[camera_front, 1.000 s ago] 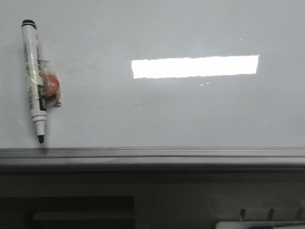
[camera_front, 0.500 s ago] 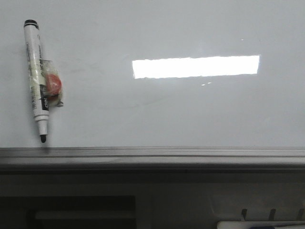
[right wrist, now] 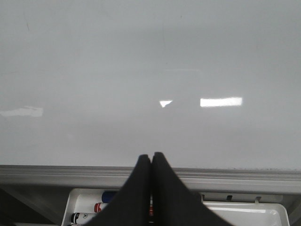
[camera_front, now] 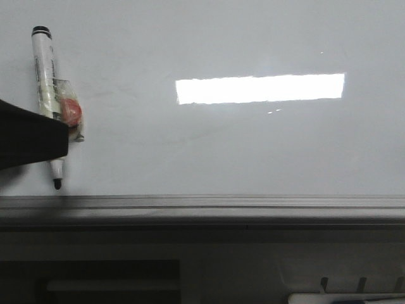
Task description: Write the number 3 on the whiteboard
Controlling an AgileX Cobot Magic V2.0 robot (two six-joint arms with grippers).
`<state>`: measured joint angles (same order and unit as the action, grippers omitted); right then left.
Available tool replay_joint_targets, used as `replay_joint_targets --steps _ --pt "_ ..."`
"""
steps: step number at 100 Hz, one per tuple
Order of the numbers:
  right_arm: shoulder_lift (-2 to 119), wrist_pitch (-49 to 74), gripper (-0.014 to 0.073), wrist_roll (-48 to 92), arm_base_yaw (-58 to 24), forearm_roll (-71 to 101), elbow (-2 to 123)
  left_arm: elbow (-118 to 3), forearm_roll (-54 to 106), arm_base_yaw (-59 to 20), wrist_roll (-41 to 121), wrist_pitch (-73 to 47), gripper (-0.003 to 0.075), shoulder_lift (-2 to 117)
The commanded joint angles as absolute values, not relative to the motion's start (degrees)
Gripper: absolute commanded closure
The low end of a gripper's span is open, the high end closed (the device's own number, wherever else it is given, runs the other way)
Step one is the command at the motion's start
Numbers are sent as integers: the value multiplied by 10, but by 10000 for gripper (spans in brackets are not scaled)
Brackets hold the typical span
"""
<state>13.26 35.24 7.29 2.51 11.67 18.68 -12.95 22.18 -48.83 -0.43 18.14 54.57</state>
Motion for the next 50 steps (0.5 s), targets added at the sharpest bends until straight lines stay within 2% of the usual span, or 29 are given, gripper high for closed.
replay_joint_targets --steps 1,39,50 --pt "143 309 640 73 24 121 202 -144 231 -493 -6 249 290 566" --pt "143 308 640 73 24 121 202 -149 253 -493 -20 284 291 607" --pt "143 308 640 73 24 121 202 -149 256 -493 -23 284 316 624"
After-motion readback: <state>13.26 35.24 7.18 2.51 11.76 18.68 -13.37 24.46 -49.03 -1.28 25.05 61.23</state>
